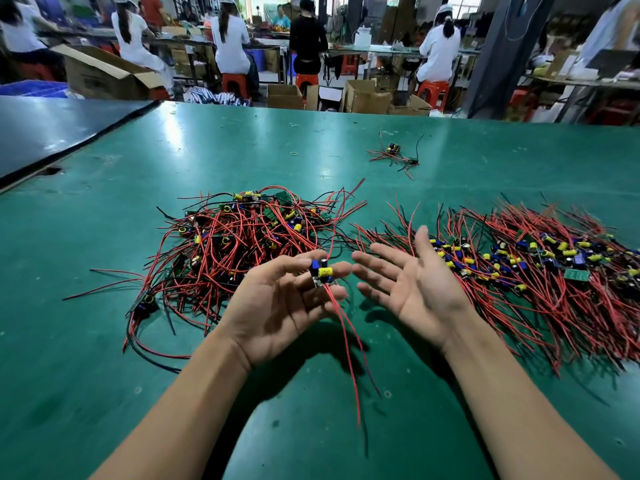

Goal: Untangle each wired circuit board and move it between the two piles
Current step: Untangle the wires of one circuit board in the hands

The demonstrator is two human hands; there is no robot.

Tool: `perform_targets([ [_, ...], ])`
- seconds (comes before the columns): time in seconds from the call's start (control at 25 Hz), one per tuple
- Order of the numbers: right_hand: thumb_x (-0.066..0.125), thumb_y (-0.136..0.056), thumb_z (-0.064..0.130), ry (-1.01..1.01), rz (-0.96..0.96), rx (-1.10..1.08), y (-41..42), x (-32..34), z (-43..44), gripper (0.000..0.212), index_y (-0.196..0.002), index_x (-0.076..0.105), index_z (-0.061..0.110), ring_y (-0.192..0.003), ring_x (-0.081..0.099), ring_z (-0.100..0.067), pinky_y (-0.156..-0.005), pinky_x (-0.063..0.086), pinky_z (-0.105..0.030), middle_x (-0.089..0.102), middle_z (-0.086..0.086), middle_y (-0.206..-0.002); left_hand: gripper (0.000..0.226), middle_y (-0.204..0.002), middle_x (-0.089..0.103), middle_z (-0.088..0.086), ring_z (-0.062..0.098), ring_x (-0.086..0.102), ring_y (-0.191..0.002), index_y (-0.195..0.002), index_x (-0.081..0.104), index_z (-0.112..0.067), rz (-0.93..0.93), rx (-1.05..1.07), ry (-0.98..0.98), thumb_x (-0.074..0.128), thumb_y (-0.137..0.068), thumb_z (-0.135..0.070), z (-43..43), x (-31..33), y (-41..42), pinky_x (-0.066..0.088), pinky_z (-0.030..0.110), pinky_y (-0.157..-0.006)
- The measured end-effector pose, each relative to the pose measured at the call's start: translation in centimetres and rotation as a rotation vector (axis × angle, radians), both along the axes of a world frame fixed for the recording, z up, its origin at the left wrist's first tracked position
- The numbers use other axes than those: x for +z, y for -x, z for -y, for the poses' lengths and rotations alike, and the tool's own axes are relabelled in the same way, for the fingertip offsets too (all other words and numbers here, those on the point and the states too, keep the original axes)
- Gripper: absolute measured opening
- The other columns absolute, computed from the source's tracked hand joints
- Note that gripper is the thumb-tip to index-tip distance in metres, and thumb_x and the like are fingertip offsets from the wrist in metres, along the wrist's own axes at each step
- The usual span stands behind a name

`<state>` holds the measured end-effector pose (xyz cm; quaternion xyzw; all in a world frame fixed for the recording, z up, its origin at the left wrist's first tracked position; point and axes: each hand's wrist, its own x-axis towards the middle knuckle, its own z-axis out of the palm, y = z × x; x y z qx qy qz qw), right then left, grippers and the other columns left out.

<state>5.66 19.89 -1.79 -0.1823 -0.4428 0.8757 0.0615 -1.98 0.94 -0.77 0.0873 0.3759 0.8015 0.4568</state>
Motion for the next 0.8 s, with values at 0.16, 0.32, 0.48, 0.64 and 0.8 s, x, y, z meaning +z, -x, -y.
perform_targets([
  [0.16, 0.072, -0.078, 0.064, -0.314, -0.001, 0.252, 0.0, -0.5, 1.3, 0.068, -0.120, 0.070, 0.010, -0.071, 0.064, -0.011, -0.065, 0.057, -0.026, 0.070, -0.002, -0.096, 0.023, -0.103, 0.073, 0.014, 0.024, 0.071, -0.070, -0.097, 0.072, -0.008, -0.080, -0.067, 0.058, 0.055, -0.084, -0.017, -0.7, -0.6, -0.4, 0.059, 0.031, -0.067],
  [0.32, 0.080, -0.078, 0.047, -0.350, -0.054, 0.258, -0.1, -1.0, 1.9, 0.047, -0.113, 0.075, 0.016, -0.071, 0.063, -0.017, -0.082, 0.051, -0.039, 0.072, -0.004, -0.092, 0.025, -0.093, 0.072, 0.013, 0.023, 0.068, -0.071, -0.094, 0.076, -0.007, -0.122, -0.126, 0.093, 0.058, -0.082, -0.019, -0.8, -0.9, -0.6, 0.058, 0.031, -0.071],
  [0.48, 0.086, -0.070, 0.044, -0.401, -0.062, 0.189, -0.4, -1.1, 1.0, 0.048, -0.104, 0.077, 0.011, -0.071, 0.055, -0.028, -0.069, 0.053, -0.039, 0.063, -0.017, -0.088, 0.026, -0.093, 0.073, 0.017, 0.024, 0.069, -0.068, -0.095, 0.075, -0.008, -0.199, -0.135, 0.161, 0.052, -0.086, -0.015, -1.1, -0.9, -1.2, 0.059, 0.031, -0.068],
  [0.64, 0.085, -0.060, 0.065, -0.520, -0.046, 0.093, -0.2, -1.2, 1.0, 0.058, -0.092, 0.079, 0.016, -0.058, 0.047, -0.014, -0.058, 0.040, -0.028, 0.058, -0.001, -0.067, 0.021, -0.087, 0.072, 0.018, 0.025, 0.066, -0.061, -0.100, 0.061, -0.005, -0.263, -0.139, 0.222, 0.042, -0.092, -0.007, -1.3, -0.8, -1.7, 0.056, 0.030, -0.064],
  [0.8, 0.083, -0.073, 0.054, -0.465, -0.084, 0.133, -0.2, -1.2, 1.2, 0.045, -0.089, 0.077, 0.013, -0.056, 0.045, -0.021, -0.056, 0.040, -0.034, 0.057, -0.007, -0.070, 0.015, -0.080, 0.070, 0.018, 0.026, 0.066, -0.059, -0.090, 0.064, -0.007, -0.277, -0.090, 0.233, 0.060, -0.086, -0.021, -1.7, -1.1, -2.1, 0.057, 0.029, -0.058],
])
